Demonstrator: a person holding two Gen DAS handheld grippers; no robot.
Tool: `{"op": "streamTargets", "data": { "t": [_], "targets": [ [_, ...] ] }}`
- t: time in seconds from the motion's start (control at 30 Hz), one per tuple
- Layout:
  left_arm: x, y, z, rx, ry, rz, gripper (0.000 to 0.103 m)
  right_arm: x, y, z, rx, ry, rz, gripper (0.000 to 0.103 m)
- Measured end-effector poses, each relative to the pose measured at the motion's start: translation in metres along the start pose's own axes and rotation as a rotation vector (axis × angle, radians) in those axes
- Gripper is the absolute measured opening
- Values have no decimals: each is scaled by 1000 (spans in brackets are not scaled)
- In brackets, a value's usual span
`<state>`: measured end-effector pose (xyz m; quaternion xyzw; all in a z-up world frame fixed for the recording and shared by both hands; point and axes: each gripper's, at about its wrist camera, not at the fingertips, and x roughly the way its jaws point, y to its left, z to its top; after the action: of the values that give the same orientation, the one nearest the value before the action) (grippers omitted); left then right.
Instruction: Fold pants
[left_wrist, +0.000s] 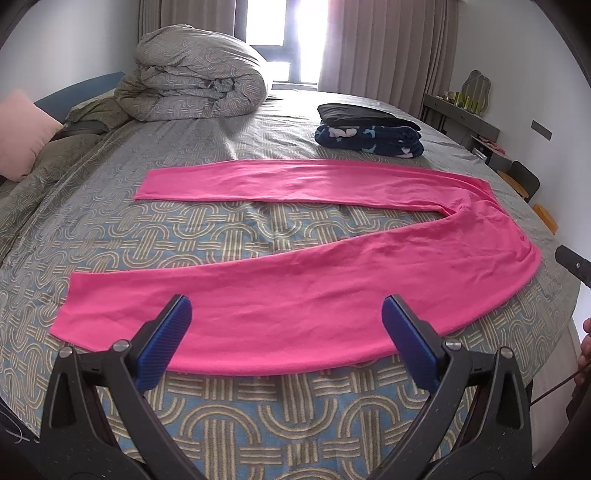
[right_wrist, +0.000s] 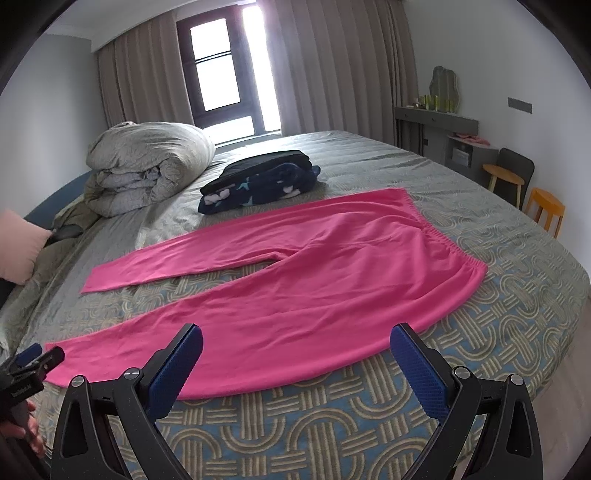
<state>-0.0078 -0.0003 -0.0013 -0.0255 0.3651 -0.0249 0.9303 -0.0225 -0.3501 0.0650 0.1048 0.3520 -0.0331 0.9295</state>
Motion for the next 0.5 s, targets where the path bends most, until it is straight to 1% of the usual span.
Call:
{"op": "streamTargets", "data": {
  "t": [0.5],
  "targets": [
    [-1,-1,-1,-4,0,-3,102,3,2,-2,10,8,17,103]
  ]
}}
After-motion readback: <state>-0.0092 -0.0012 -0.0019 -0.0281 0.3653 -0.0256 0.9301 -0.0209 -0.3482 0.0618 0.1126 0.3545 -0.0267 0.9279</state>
